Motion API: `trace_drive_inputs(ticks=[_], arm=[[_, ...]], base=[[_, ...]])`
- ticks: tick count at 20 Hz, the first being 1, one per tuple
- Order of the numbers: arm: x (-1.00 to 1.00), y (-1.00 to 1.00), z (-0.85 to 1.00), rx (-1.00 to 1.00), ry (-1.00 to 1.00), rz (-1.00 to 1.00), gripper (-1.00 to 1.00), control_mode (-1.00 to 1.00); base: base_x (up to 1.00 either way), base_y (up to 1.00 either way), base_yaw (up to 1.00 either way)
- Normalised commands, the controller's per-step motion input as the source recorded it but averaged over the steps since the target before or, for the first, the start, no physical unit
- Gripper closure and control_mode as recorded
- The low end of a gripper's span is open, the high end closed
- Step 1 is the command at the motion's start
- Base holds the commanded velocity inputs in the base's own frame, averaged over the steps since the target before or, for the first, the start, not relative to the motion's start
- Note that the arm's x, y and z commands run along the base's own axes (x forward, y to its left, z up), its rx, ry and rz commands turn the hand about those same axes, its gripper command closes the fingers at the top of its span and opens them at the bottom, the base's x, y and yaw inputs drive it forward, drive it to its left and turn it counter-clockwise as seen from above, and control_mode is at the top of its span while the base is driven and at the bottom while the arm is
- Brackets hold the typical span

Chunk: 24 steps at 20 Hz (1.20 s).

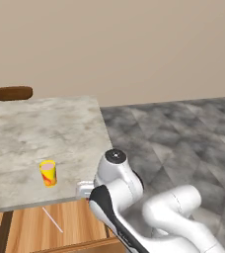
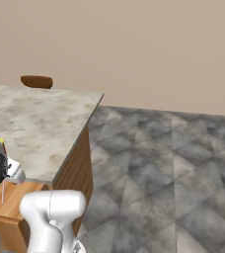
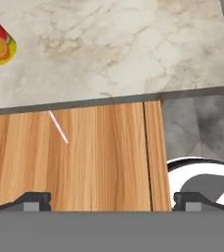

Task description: Pick up the straw from the left drawer and put it inside the smoothie cup.

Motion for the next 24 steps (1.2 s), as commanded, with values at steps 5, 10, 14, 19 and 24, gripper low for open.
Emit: trace_drive_inputs(ticks=[5,10,14,19,24], arm=[[0.00,0.04,-0.65,0.00,0.10,0.00,-1.00,-1.00],[-0.01,0.09,-0.65,0.01,0.01,0.00,-1.00,-1.00],[-0.08,0.22,-0.36,0.01,0.05,0.00,-1.00,-1.00],[-0.14,0.22,-0.15,0.00,0.09,0.00,-1.00,-1.00],[-0.27,0.20,-0.02,0.00,0.17,0.00,-1.00,-1.00]], base=[[0.00,0.00,0.00],[0.00,0.00,0.00],[0.00,0.00,0.00],[0.00,0.00,0.00],[0.00,0.00,0.00]])
